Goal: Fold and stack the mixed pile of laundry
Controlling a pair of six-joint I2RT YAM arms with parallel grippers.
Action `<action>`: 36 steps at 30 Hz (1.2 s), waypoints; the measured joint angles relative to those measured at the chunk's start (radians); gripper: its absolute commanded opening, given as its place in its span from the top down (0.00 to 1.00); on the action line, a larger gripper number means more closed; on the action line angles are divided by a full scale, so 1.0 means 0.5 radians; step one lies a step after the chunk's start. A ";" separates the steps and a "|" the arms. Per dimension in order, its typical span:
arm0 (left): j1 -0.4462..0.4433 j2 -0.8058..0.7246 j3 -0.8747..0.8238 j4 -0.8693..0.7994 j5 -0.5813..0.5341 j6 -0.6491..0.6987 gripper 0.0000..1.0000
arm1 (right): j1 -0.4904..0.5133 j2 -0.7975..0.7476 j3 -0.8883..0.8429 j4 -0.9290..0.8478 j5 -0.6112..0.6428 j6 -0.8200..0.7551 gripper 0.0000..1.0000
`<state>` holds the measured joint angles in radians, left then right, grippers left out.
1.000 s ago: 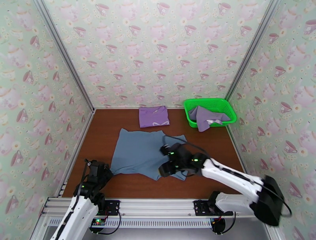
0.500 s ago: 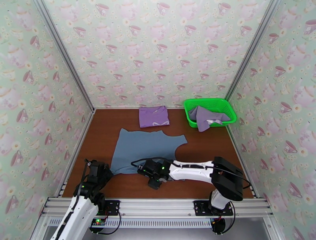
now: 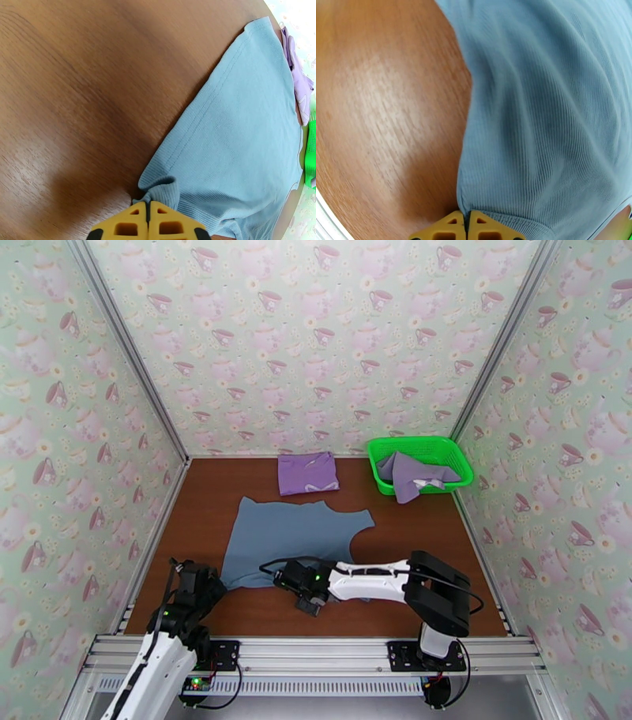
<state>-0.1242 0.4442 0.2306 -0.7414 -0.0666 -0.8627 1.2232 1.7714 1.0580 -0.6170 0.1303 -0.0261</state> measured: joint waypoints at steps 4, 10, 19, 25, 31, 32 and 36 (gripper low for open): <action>-0.004 -0.037 0.004 -0.088 0.014 -0.031 0.59 | 0.032 -0.025 -0.001 -0.113 -0.029 0.039 1.00; -0.010 -0.137 0.037 -0.181 0.113 -0.115 0.48 | 0.069 -0.046 -0.005 -0.240 -0.050 0.115 1.00; -0.054 -0.272 0.040 -0.340 0.269 -0.253 0.51 | 0.080 -0.092 -0.036 -0.273 -0.053 0.192 1.00; -0.060 -0.337 0.038 -0.393 0.287 -0.292 0.68 | 0.080 -0.109 -0.064 -0.261 -0.057 0.204 1.00; -0.060 -0.330 0.014 -0.359 0.294 -0.329 1.00 | 0.080 -0.145 -0.082 -0.245 -0.058 0.211 1.00; -0.060 -0.323 0.013 -0.355 0.291 -0.327 1.00 | 0.080 -0.161 -0.086 -0.243 -0.057 0.214 1.00; -0.060 -0.286 0.013 -0.347 0.290 -0.325 1.00 | 0.080 -0.261 -0.105 -0.245 -0.048 0.226 1.00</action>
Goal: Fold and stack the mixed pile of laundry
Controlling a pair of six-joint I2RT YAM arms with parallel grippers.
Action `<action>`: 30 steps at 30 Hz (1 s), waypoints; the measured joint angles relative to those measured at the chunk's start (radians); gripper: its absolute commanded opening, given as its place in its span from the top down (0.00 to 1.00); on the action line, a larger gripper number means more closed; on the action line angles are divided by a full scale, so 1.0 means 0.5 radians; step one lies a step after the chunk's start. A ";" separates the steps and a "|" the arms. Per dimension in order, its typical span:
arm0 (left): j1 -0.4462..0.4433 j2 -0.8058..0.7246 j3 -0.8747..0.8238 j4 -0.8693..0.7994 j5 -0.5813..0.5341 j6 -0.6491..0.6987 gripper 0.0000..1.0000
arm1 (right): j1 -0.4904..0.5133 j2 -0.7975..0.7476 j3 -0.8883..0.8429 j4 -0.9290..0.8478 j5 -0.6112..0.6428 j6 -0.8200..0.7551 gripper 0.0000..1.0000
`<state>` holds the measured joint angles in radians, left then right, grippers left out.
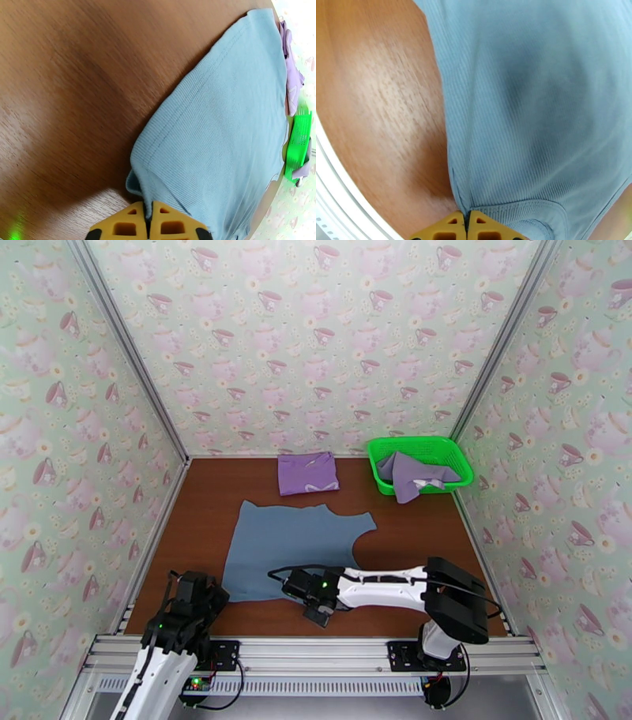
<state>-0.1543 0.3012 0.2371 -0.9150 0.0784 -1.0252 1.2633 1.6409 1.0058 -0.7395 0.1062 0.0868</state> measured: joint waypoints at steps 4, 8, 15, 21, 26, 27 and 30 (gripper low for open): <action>0.000 0.073 0.011 0.005 -0.004 0.008 1.00 | -0.006 -0.119 -0.004 0.001 0.046 0.014 1.00; 0.000 0.194 0.038 0.053 -0.009 0.021 1.00 | -0.066 -0.168 -0.012 0.008 0.060 0.014 1.00; 0.000 0.515 0.138 0.210 -0.031 0.092 1.00 | -0.249 -0.167 -0.062 0.056 0.066 0.012 1.00; 0.001 0.884 0.315 0.410 -0.046 0.194 1.00 | -0.378 -0.162 -0.062 0.117 0.057 -0.009 1.00; 0.001 1.190 0.430 0.583 -0.050 0.281 1.00 | -0.458 -0.113 -0.062 0.166 0.039 -0.034 1.00; 0.001 1.242 0.449 0.603 -0.053 0.297 1.00 | -0.471 -0.101 -0.062 0.173 0.036 -0.040 1.00; 0.003 1.428 0.534 0.670 -0.069 0.367 1.00 | -0.519 -0.059 -0.061 0.191 0.021 -0.047 1.00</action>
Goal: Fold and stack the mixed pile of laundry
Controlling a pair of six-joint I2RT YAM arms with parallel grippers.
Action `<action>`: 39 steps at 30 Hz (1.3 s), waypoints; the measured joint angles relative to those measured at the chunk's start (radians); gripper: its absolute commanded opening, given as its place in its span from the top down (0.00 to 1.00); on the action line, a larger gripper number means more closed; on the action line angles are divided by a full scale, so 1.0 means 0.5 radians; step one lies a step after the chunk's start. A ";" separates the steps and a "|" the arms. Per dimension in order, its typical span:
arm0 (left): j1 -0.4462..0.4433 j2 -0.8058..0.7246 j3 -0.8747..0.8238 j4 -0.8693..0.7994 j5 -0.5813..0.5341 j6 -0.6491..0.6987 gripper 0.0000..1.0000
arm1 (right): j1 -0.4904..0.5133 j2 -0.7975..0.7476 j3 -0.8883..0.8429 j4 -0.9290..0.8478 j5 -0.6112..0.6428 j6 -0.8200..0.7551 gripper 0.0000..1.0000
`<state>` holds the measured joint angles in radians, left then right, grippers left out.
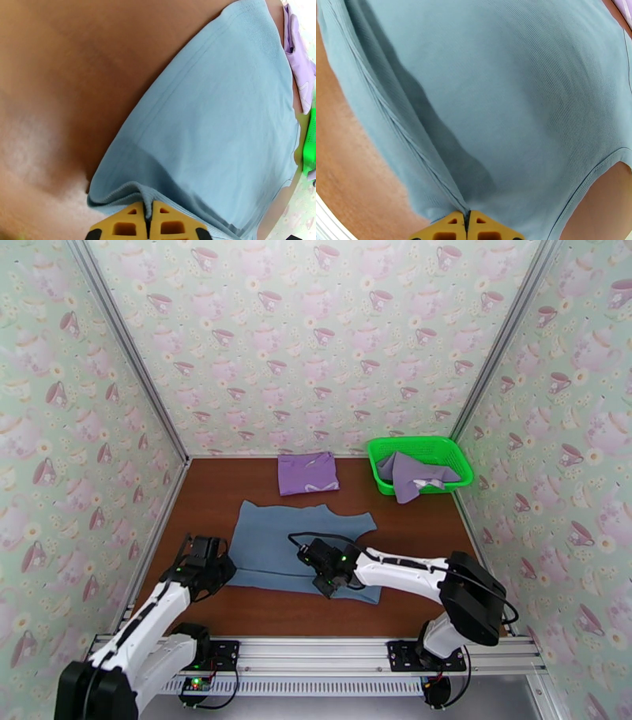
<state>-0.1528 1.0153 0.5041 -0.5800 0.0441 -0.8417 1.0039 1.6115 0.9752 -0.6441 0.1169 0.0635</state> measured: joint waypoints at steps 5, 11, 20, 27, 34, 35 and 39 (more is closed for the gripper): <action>0.007 0.256 0.140 0.092 -0.027 0.101 0.97 | -0.063 0.059 0.002 -0.001 -0.016 -0.002 1.00; 0.016 0.394 0.150 0.181 -0.061 0.166 0.45 | -0.076 0.092 0.058 -0.002 -0.012 -0.026 0.70; 0.021 0.397 0.225 0.196 -0.143 0.195 0.11 | -0.172 0.099 0.224 -0.047 0.094 0.014 0.48; 0.089 0.587 0.636 0.220 -0.174 0.336 0.13 | -0.534 0.057 0.497 -0.087 0.146 0.076 0.48; 0.185 1.285 1.347 0.292 -0.095 0.539 0.24 | -0.927 0.281 0.935 -0.085 -0.101 -0.001 0.53; 0.192 1.380 1.425 0.307 -0.072 0.555 0.25 | -0.944 0.330 0.975 -0.085 -0.126 -0.018 0.54; 0.212 1.699 1.635 0.339 0.025 0.603 0.27 | -0.978 0.582 1.145 -0.134 -0.282 -0.079 0.55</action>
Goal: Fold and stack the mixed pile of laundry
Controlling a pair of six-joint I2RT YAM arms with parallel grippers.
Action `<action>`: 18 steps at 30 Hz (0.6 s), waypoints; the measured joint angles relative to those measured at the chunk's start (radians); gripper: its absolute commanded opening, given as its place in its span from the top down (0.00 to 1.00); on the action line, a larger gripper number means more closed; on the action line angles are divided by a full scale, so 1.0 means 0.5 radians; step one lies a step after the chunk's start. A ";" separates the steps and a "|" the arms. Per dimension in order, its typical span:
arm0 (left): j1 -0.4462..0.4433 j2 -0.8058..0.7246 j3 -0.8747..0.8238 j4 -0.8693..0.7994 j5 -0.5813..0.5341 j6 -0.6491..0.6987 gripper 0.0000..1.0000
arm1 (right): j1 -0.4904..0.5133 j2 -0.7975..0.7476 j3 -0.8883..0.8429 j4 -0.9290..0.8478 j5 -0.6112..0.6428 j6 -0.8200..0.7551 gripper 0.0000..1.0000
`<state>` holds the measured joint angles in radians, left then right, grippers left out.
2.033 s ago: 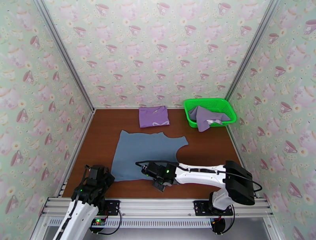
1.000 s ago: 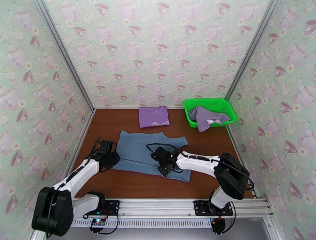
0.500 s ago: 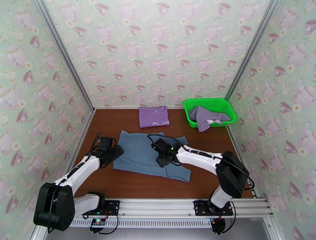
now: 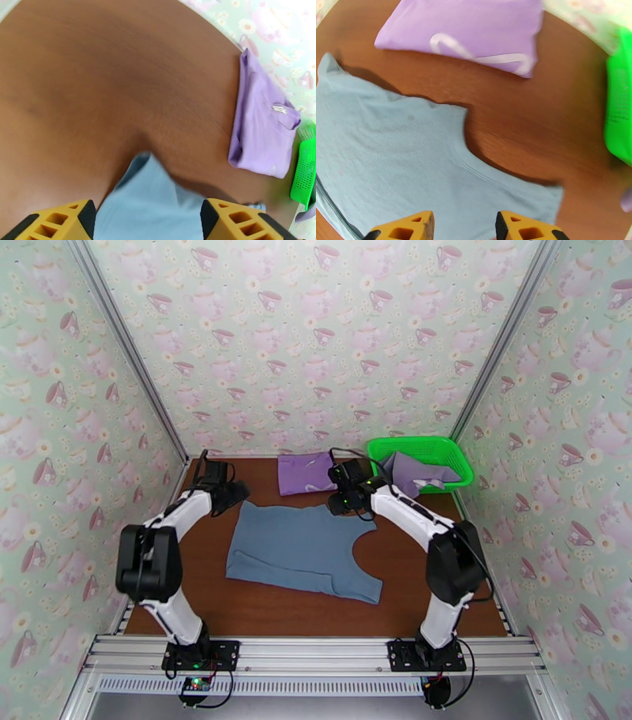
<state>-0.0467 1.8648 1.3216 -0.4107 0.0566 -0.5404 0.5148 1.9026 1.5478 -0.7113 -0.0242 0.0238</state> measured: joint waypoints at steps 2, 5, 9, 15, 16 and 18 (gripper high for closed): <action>0.002 0.103 0.053 0.001 0.046 0.008 0.29 | -0.013 0.114 0.072 -0.034 -0.085 -0.023 0.55; 0.005 0.222 0.112 0.007 0.113 0.030 0.32 | -0.033 0.271 0.198 -0.069 -0.209 -0.056 0.56; 0.005 0.301 0.133 0.018 0.185 0.053 0.35 | -0.064 0.459 0.387 -0.097 -0.327 -0.072 0.58; 0.005 0.354 0.137 0.054 0.264 0.077 0.49 | -0.092 0.682 0.607 -0.111 -0.392 -0.048 0.59; 0.005 0.363 0.140 0.060 0.275 0.084 0.50 | -0.095 0.713 0.634 -0.117 -0.397 -0.035 0.59; 0.005 0.385 0.149 0.069 0.293 0.096 0.56 | -0.102 0.768 0.674 -0.117 -0.403 -0.008 0.59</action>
<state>-0.0444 2.0575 1.3960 -0.3763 0.2031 -0.4923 0.4637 2.2864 1.8851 -0.7700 -0.2256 0.0196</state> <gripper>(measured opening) 0.494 0.411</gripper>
